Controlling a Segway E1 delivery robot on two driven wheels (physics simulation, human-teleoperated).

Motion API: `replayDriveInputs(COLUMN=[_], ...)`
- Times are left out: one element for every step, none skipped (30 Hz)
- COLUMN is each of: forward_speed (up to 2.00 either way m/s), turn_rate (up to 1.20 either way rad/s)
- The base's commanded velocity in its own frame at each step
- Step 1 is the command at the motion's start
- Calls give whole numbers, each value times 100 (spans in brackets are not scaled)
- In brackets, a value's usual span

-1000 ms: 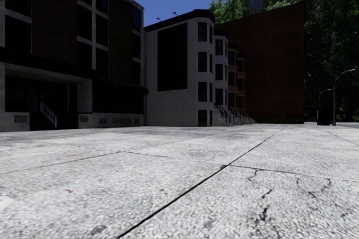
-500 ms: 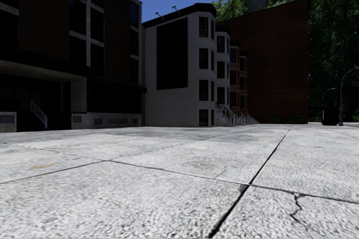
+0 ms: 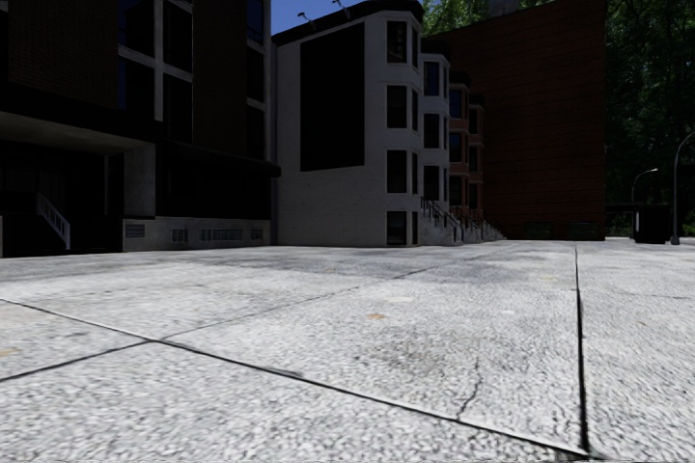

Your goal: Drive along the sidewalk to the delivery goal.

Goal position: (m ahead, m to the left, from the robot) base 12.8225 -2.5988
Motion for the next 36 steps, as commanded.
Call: replayDriveInputs(forward_speed=[200, 200, 200, 200, 200, 200, 200, 200, 200, 200, 200, 200, 200, 200, 200, 200, 200, 200, 200, 200, 200, 200, 200, 200, 200, 200, 200, 200, 200, 200, 200, 200, 200, 200, 200, 200], turn_rate=[0, 0, 0, 0, 0, 0, 0, 0, 0, 0, 0, 0, 0, 0, 0, 0, 0, 0, 0, 0, 0, 0, 0, 0, 0, 0, 0, 0, 0, 0, 0, 0, 0, 0, 0, 0])
